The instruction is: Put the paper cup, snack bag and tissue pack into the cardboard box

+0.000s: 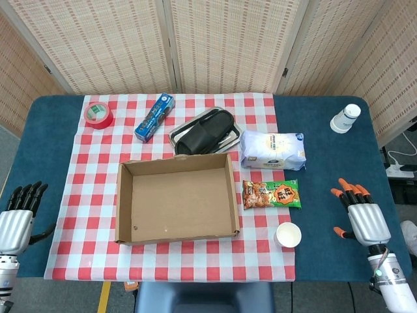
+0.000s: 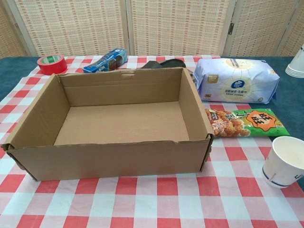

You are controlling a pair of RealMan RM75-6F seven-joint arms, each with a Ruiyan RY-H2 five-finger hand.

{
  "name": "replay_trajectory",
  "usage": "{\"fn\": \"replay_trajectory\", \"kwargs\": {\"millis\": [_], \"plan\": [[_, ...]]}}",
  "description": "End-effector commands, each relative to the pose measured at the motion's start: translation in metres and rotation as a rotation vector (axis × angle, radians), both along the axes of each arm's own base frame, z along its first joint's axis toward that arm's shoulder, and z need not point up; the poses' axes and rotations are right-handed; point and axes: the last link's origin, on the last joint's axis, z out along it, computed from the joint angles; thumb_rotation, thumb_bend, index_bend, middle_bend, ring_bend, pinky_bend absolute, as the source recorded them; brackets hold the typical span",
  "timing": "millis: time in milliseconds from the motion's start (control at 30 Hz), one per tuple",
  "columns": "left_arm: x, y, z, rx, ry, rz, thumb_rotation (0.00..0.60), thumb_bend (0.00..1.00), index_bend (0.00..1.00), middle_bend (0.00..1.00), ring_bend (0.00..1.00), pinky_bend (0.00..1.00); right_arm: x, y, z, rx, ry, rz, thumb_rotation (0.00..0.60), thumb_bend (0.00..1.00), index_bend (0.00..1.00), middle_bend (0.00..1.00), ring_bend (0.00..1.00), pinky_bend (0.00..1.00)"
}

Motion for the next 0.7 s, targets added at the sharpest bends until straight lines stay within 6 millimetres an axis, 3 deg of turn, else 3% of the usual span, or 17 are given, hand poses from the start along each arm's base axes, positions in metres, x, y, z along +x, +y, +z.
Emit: {"fn": "replay_trajectory", "kwargs": {"millis": [33,267,433,500,600,700], "plan": [[-0.002,0.000,0.001,-0.002,0.000,0.007,0.600,0.22,0.00,0.00,0.00,0.00,0.004,0.000,0.011,0.002,0.004,-0.006,0.600,0.00,0.19,0.02,0.00,0.13],[0.000,-0.001,0.001,-0.005,-0.003,0.006,0.600,0.22,0.00,0.00,0.00,0.00,0.026,0.006,0.040,0.067,-0.002,-0.008,0.600,0.00,0.19,0.02,0.00,0.16],[0.001,-0.001,0.000,-0.013,0.000,0.007,0.600,0.22,0.00,0.00,0.00,0.00,0.033,0.009,0.040,0.133,-0.035,-0.024,0.600,0.00,0.18,0.02,0.00,0.18],[0.002,-0.002,-0.001,-0.015,0.001,0.005,0.600,0.22,0.00,0.00,0.00,0.00,0.036,0.011,0.034,0.188,-0.054,-0.033,0.600,0.00,0.16,0.02,0.00,0.18],[0.003,-0.004,0.001,-0.016,-0.008,-0.004,0.600,0.22,0.00,0.00,0.00,0.00,0.051,0.014,0.005,0.396,-0.089,0.002,0.600,0.00,0.12,0.02,0.00,0.19],[0.003,-0.006,0.003,-0.010,-0.015,-0.007,0.600,0.22,0.00,0.00,0.00,0.00,0.058,0.008,-0.007,0.451,-0.092,0.052,0.600,0.00,0.11,0.02,0.00,0.19]]}}
